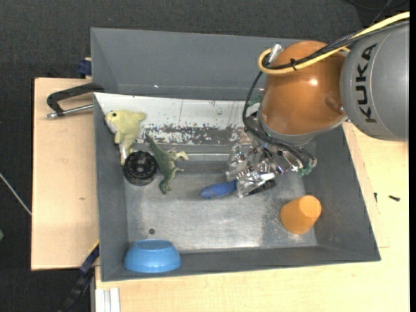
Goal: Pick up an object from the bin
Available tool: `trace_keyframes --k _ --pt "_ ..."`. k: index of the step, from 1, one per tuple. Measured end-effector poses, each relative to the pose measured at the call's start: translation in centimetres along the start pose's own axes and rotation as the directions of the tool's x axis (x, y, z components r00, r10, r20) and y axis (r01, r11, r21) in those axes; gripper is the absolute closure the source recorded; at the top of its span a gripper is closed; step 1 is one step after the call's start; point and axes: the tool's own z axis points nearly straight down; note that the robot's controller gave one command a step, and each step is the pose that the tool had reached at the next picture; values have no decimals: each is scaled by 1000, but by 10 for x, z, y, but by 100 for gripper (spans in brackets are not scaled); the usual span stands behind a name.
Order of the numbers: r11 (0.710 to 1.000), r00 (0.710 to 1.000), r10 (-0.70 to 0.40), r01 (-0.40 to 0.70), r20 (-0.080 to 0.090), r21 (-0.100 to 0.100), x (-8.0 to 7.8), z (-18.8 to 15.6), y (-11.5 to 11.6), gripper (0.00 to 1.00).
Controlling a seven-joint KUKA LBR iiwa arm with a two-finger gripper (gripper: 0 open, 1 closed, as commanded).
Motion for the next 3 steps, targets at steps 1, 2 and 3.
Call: trace_keyframes --k 1,2,3 --pt "933 933 -359 359 1 -1 -9 -66 18 100" --pt "778 778 -628 628 -7 -13 -35 16 -6 100" --pt "774 774 -633 633 3 3 -35 -109 -2 100"
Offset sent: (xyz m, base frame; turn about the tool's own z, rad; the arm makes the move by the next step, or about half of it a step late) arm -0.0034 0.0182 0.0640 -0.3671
